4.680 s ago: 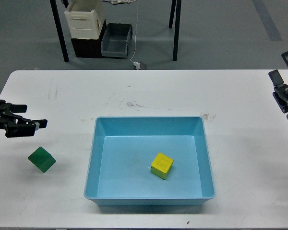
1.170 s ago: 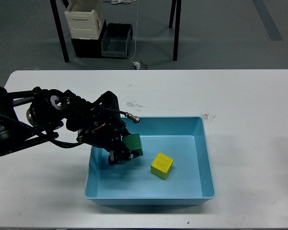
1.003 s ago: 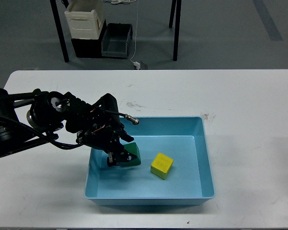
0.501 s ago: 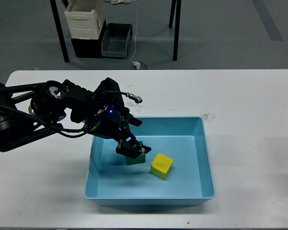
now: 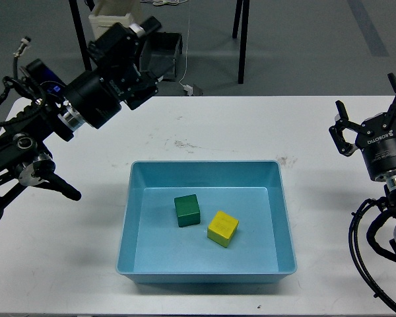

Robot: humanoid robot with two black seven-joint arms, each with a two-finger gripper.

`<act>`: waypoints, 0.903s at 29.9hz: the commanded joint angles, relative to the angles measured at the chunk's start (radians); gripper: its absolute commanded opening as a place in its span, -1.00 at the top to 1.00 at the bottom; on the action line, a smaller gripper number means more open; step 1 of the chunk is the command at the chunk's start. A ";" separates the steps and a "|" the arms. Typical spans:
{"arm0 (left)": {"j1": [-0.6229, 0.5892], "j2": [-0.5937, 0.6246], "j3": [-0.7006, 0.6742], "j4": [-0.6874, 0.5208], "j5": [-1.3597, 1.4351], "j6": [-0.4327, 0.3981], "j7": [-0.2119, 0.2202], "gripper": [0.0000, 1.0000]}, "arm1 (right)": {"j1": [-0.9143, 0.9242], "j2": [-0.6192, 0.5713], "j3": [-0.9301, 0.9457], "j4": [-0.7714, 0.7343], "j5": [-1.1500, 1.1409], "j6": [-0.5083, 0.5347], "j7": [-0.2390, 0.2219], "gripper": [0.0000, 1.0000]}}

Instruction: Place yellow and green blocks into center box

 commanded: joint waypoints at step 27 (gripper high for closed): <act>0.671 -0.243 -0.430 -0.180 -0.896 -0.048 0.068 -1.00 | -0.361 0.108 0.104 0.100 0.478 0.179 -0.097 -1.00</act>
